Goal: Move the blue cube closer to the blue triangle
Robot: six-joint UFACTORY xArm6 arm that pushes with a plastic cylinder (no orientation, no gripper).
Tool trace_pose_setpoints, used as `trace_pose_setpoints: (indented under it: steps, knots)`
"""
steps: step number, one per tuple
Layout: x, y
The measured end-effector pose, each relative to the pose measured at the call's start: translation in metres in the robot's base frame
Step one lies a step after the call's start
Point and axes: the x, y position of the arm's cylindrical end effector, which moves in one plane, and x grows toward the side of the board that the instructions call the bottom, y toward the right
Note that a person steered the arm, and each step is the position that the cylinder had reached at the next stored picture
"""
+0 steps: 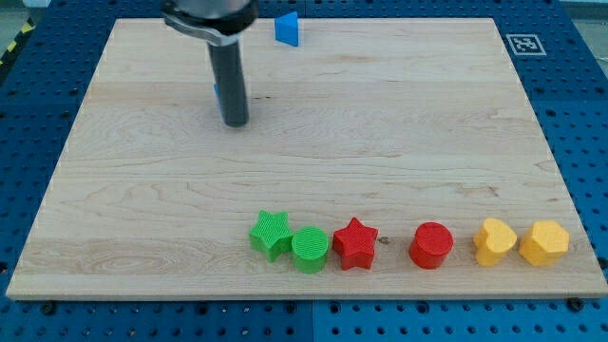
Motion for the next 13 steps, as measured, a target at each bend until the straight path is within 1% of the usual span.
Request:
trace_pose_setpoints:
  steps: [1,2,3,4,5,6,8,9,10,11,13]
  knots:
    - [-0.001,-0.039]
    - [-0.008,-0.041]
    - [-0.013,-0.02]
    - [-0.029,0.005]
    - [-0.057,0.011]
    - [-0.076,0.022]
    - [-0.092,0.075]
    - [-0.097,0.085]
    - [-0.092,0.091]
    - [-0.089,0.132]
    - [-0.092,0.183]
